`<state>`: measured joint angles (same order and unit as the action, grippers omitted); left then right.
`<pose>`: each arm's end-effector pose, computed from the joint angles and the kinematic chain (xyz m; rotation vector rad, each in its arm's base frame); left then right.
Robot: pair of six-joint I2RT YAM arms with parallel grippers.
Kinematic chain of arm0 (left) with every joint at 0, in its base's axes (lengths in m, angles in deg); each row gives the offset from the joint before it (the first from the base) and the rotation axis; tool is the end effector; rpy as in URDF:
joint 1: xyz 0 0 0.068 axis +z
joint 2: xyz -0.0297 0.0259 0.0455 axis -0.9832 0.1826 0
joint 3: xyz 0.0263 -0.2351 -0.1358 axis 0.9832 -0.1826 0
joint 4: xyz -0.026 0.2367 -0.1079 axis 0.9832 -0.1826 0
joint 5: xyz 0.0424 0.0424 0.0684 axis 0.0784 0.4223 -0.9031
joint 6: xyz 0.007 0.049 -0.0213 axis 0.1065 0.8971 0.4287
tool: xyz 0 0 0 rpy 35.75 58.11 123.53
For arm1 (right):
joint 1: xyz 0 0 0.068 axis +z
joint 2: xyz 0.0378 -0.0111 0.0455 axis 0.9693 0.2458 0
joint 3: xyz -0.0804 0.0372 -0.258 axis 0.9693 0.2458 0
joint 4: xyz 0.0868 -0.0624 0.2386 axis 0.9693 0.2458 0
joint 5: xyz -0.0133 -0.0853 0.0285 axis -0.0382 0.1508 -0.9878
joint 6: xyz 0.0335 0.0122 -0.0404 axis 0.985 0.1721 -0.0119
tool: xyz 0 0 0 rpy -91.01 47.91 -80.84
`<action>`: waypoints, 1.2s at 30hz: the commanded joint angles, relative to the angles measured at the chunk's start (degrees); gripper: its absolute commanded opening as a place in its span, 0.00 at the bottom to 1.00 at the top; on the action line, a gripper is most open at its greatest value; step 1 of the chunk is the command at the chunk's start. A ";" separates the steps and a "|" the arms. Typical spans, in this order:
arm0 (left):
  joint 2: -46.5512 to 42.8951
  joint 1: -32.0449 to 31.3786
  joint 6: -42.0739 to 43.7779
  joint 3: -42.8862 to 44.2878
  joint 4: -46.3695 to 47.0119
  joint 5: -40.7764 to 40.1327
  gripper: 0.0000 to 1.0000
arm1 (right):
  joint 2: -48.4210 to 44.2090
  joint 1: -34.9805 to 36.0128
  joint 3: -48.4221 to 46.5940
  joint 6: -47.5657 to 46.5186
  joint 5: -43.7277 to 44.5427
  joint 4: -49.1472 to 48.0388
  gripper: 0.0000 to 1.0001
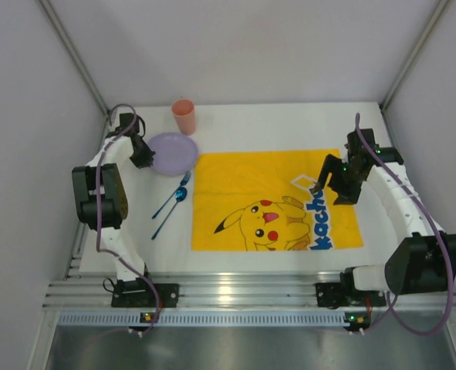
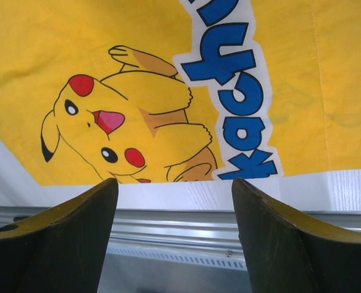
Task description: Set the dinner table for one person
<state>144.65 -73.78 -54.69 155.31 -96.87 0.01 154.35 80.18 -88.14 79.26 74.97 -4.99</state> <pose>0.4213 0.0441 0.1958 -0.8931 2.4751 -0.0870 0.2458 0.0256 0.2891 0.5405 2.7840 0.3931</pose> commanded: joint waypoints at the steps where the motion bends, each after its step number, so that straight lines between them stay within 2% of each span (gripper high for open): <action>1: -6.53 0.46 3.57 -2.11 -2.03 -4.97 0.00 | -1.32 0.78 0.95 -0.21 -0.95 -2.21 0.76; 6: -12.07 0.46 2.96 -0.27 -2.82 -1.38 0.00 | -1.58 0.69 0.77 -0.48 -1.47 -2.57 0.75; 8: -13.31 0.46 2.87 0.26 -2.56 1.87 0.00 | -2.02 0.69 0.77 -0.56 -1.47 -2.56 0.75; 9: -14.36 0.37 2.87 0.35 -2.29 6.32 0.00 | -2.28 0.78 0.77 -0.56 -1.21 -2.39 0.75; 14: -17.44 -1.99 2.60 -1.31 -1.59 13.12 0.00 | -4.22 0.52 2.61 -0.39 0.81 -1.78 0.75; 17: -18.85 -6.04 3.48 -3.60 -0.71 16.46 0.00 | -6.76 -0.27 4.64 0.14 1.69 -1.77 0.74; 21: -19.12 -18.57 3.14 -6.41 1.30 17.35 0.00 | -9.66 -1.15 6.57 0.40 1.95 -1.77 0.75; 26: -17.45 -32.11 -5.56 -11.24 7.98 17.09 0.00 | -12.56 -1.50 9.47 0.67 1.69 -1.60 0.74; 32: -10.52 -40.40 -10.05 -10.12 14.50 15.25 0.00 | -16.17 -1.59 11.67 0.58 1.69 -0.28 0.75; 36: -7.00 -41.81 -10.31 -8.53 14.50 13.05 0.00 | -17.84 -1.68 12.37 0.40 1.60 1.04 0.75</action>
<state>136.06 -115.27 -62.76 144.03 -86.90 15.23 138.81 78.97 -75.97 79.56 76.13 -5.05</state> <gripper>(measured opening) 0.042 0.745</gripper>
